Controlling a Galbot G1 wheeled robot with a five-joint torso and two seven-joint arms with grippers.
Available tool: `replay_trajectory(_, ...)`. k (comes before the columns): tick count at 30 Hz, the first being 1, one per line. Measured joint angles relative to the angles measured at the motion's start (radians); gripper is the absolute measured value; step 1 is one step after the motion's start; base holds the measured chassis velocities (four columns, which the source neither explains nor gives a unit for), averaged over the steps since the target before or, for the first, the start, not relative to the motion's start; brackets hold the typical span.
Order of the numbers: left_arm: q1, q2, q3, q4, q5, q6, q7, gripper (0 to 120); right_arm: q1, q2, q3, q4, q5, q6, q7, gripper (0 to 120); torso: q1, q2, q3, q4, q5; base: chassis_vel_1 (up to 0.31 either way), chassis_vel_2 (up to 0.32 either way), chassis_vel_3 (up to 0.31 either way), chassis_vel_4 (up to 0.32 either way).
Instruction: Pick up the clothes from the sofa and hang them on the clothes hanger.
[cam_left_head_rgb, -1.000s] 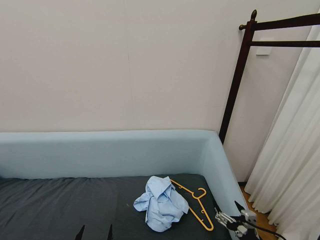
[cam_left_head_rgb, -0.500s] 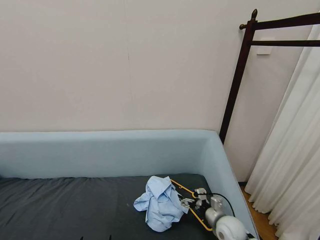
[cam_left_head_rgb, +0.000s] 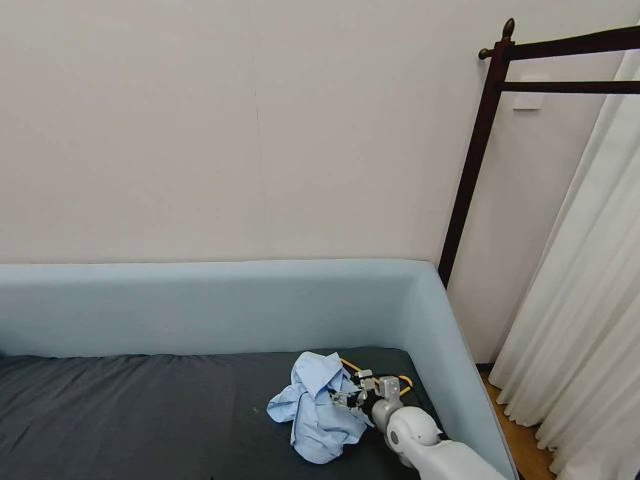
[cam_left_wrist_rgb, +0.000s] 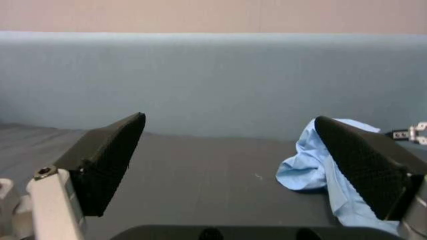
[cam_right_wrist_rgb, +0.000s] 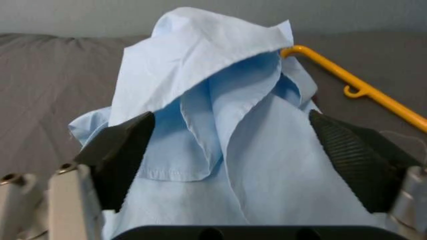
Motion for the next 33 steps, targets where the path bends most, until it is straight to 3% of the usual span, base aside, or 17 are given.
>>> replay_trajectory(2, 0.005, -0.006, -0.002, -0.008, -0.001, 0.001, -0.002, 100, 0.001, 0.008, 0.002, -0.014, -0.002, 0.001, -0.002, 84, 0.000, 0.000, 0.000, 0.0001, 0.0000, 0.000, 0.000, 0.000, 0.000)
replay_trajectory(17, 0.000, -0.012, -0.012, -0.004, -0.009, 0.002, -0.010, 100, 0.007, 0.070, 0.012, -0.118, -0.045, 0.033, -0.039, 24, 0.000, 0.000, 0.000, 0.0001, 0.0002, 0.000, 0.000, 0.000, 0.000)
replay_trajectory(21, 0.000, -0.012, -0.012, -0.003, -0.010, 0.002, -0.011, 100, 0.007, 0.077, 0.016, -0.123, -0.047, 0.043, -0.039, 15, 0.000, 0.000, 0.000, 0.0000, 0.0002, 0.000, 0.000, 0.000, 0.000)
replay_trajectory(23, 0.000, -0.012, -0.012, 0.000, -0.013, 0.002, -0.012, 100, 0.007, 0.077, 0.019, -0.119, -0.046, 0.047, -0.038, 4, 0.000, 0.000, 0.000, -0.0001, 0.0002, 0.000, 0.000, 0.000, 0.000)
replay_trajectory(33, -0.008, -0.012, -0.010, 0.006, -0.016, 0.002, -0.014, 100, 0.004, 0.036, 0.005, -0.014, 0.001, 0.048, -0.010, 0, 0.000, 0.000, 0.000, 0.0000, 0.0003, 0.000, 0.000, 0.000, 0.000)
